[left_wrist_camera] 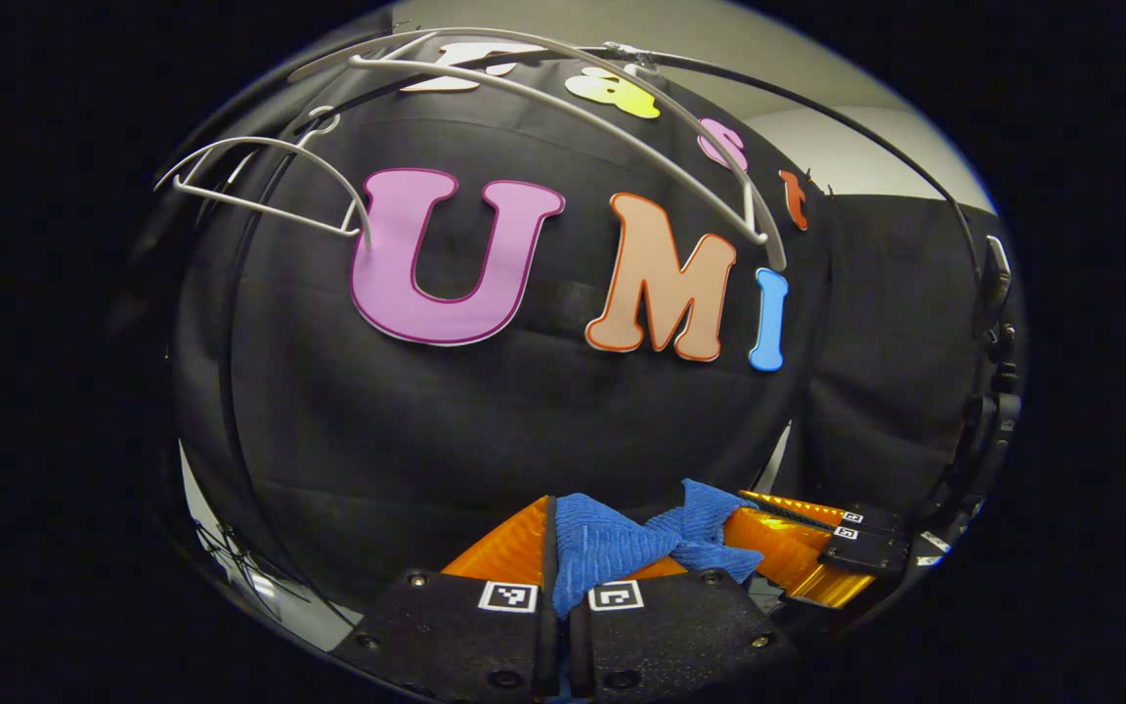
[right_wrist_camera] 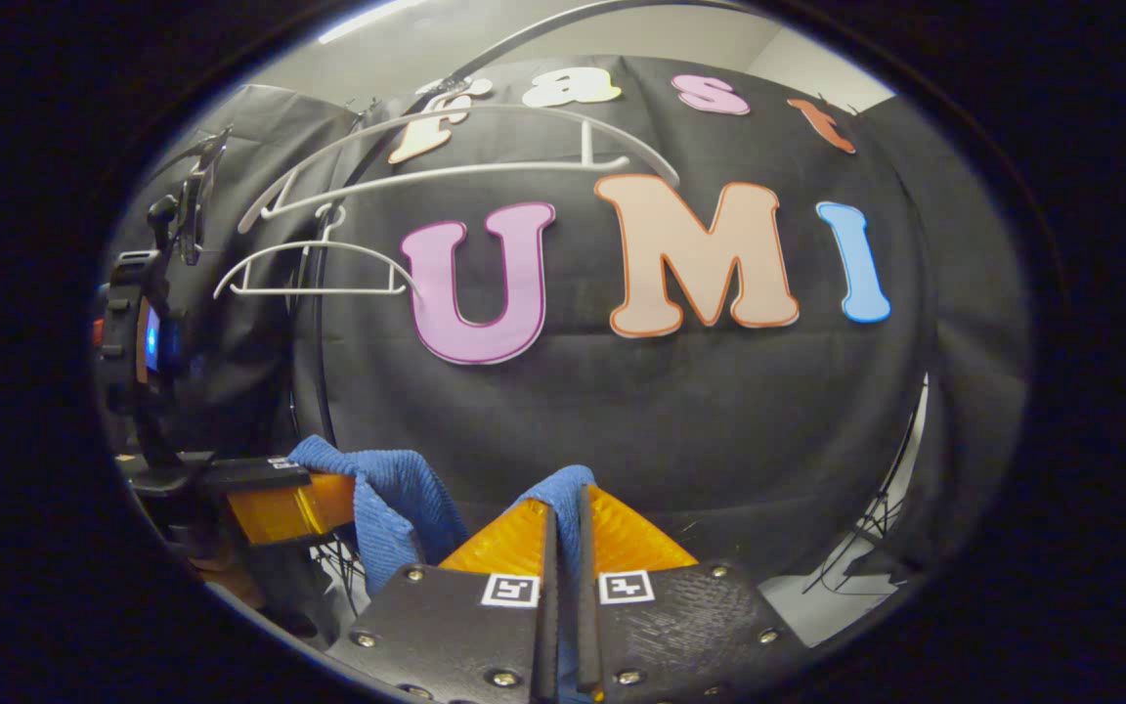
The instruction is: Grasp the clothes on the hanger with both hands and then place them into the laundry hamper below.
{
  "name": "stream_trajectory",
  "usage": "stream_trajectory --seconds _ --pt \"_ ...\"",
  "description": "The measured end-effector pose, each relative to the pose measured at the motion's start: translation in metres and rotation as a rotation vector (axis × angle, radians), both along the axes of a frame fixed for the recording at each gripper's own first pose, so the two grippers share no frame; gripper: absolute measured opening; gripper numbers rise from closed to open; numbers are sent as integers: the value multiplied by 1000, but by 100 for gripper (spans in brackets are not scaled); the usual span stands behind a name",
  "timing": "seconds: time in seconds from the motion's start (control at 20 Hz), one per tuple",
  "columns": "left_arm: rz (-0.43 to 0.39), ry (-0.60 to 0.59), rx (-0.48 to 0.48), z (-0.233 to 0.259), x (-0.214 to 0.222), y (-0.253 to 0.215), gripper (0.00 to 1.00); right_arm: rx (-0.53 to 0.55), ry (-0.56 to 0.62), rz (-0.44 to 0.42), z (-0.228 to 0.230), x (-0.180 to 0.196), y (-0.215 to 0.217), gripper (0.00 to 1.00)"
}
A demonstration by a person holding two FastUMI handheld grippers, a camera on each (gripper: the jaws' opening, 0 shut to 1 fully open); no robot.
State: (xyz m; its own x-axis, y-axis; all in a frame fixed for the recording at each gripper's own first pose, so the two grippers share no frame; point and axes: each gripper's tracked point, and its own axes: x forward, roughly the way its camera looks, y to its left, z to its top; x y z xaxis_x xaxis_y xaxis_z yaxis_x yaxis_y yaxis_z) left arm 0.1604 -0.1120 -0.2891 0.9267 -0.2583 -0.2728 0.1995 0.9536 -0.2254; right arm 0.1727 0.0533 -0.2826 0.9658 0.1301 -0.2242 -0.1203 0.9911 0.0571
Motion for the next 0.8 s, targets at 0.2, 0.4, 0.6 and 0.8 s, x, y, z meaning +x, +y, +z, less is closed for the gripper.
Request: stream_trajectory --seconds 0.2,0.4,0.6,0.8 --pt "1 53 58 -43 -9 7 7 -24 61 -22 -47 -11 -6 8" --pt "40 46 130 -57 -20 26 30 -171 136 -128 -83 -26 -40 54" --pt "15 47 161 -53 -37 25 76 -88 174 -74 -90 -39 -24 98" --pt "2 134 153 -70 -54 27 87 -133 384 -50 -120 -73 -31 98"
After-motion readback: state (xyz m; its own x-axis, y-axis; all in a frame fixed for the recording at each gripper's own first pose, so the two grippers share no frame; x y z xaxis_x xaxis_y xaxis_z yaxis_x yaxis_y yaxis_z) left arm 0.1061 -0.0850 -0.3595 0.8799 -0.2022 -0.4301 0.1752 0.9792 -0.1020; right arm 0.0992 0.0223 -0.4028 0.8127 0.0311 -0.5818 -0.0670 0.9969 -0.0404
